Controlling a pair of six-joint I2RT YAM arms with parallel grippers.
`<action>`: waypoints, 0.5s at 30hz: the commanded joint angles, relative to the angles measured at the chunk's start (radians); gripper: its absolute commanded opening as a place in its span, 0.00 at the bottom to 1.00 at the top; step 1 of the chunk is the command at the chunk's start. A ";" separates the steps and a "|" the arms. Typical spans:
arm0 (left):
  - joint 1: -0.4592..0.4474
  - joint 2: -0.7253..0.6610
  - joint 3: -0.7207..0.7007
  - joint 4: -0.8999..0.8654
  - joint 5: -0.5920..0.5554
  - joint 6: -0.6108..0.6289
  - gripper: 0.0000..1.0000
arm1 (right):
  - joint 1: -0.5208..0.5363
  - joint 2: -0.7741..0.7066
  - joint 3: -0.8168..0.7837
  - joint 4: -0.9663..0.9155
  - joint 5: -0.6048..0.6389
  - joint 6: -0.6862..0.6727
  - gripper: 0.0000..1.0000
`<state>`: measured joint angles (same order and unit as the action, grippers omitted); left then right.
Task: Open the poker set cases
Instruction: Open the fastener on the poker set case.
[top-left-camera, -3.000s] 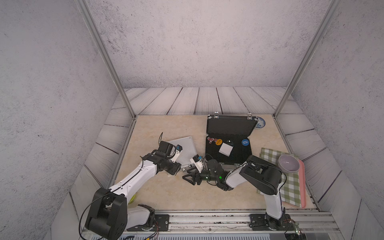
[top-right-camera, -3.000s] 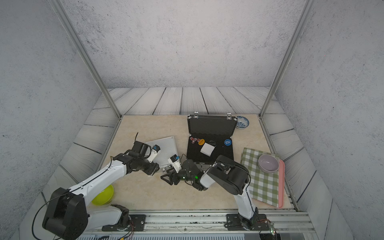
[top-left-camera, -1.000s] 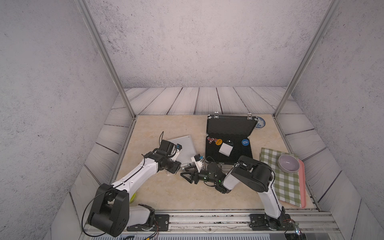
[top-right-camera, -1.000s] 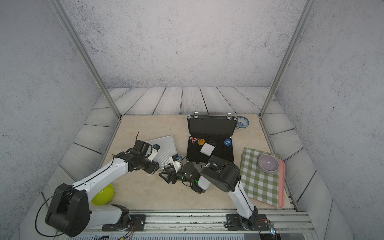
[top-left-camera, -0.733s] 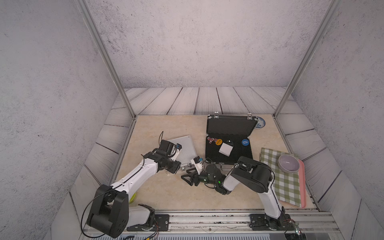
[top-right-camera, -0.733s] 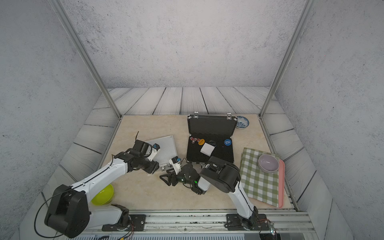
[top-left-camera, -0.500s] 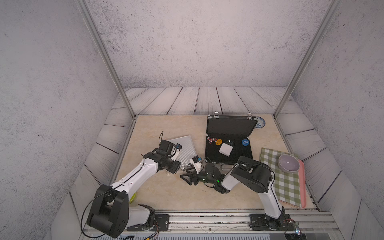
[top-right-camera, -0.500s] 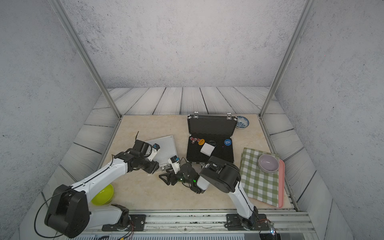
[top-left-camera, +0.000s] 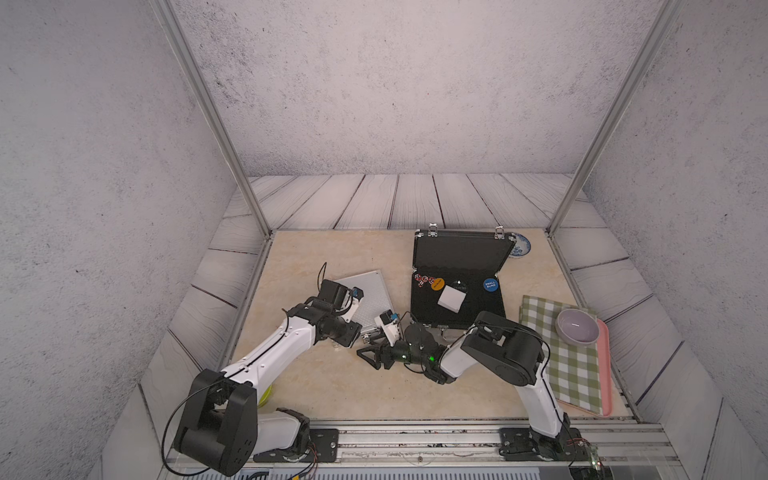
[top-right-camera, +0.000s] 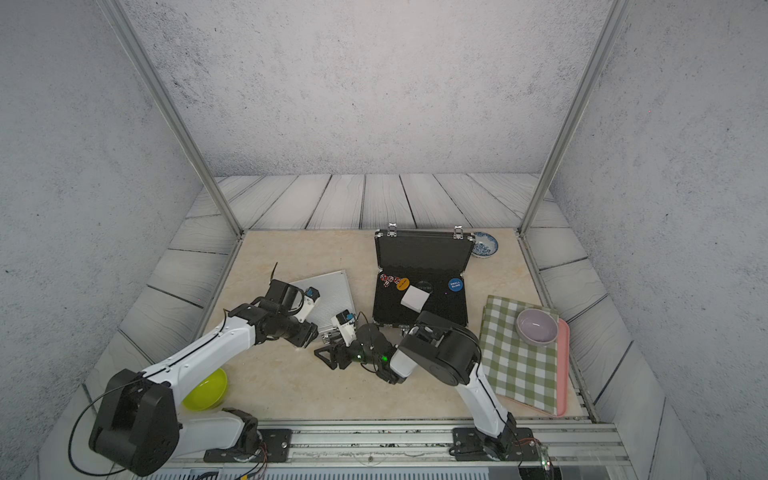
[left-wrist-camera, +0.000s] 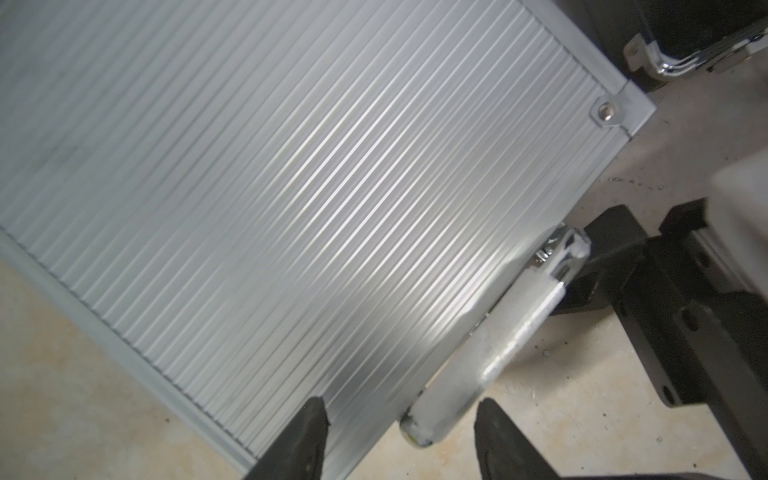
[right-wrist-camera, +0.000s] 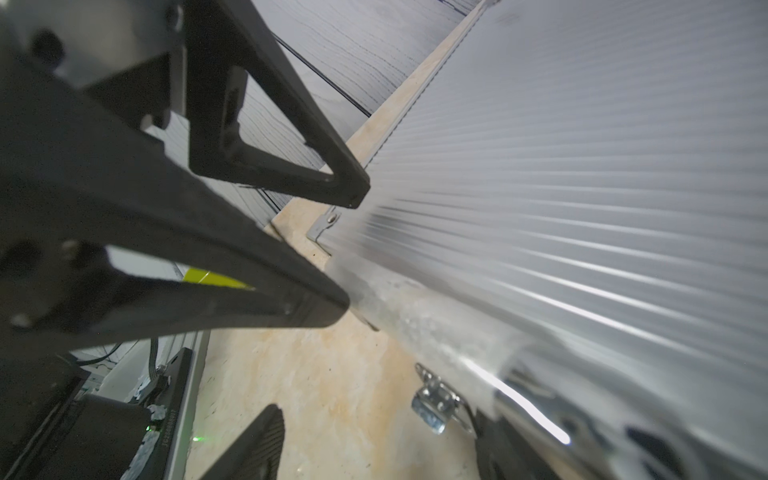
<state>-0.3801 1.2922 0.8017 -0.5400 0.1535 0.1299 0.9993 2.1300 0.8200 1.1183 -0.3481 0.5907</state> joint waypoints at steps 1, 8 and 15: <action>-0.005 -0.016 0.008 0.002 0.005 -0.007 0.61 | 0.001 0.038 0.006 0.031 -0.034 -0.003 0.71; -0.005 -0.016 0.008 0.001 0.002 -0.006 0.61 | 0.013 -0.003 -0.041 0.082 -0.061 0.009 0.63; -0.005 -0.024 0.005 0.003 -0.003 -0.005 0.61 | 0.028 -0.042 -0.065 0.111 -0.066 0.019 0.63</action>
<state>-0.3801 1.2892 0.8017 -0.5377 0.1532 0.1299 1.0210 2.1277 0.7635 1.1877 -0.3931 0.5995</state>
